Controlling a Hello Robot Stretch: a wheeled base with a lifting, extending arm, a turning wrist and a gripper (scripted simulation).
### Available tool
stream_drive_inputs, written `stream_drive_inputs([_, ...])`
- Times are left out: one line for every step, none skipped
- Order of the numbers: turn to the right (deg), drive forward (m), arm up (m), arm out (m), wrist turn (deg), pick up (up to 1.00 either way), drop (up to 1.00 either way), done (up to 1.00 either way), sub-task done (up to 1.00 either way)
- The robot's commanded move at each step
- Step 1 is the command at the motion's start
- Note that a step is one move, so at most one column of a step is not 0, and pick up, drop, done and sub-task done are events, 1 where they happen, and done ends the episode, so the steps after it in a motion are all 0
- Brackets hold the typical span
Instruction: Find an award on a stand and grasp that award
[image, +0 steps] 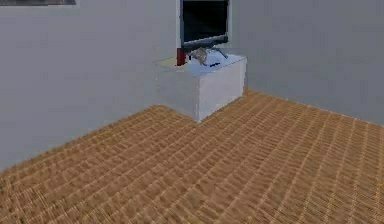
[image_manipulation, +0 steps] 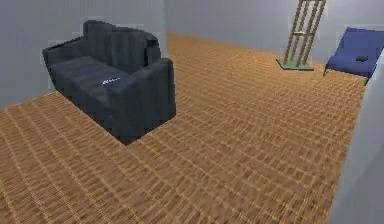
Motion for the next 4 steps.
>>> stream_drive_inputs([0.0, 1.0, 0.0, 0.0, 0.0, 0.0, 0.0, 0.0, 0.0])
stream_drive_inputs([0.0, 0.6, 0.0, 0.0, 0.0, 0.0, 0.0, 0.0, 0.0])
stream_drive_inputs([9.0, 0.0, 0.0, 0.0, 0.0, 0.0, 0.0, 0.0, 0.0])
stream_drive_inputs([0.0, 0.15, 0.0, 0.0, 0.0, 0.0, 0.0, 0.0, 0.0])
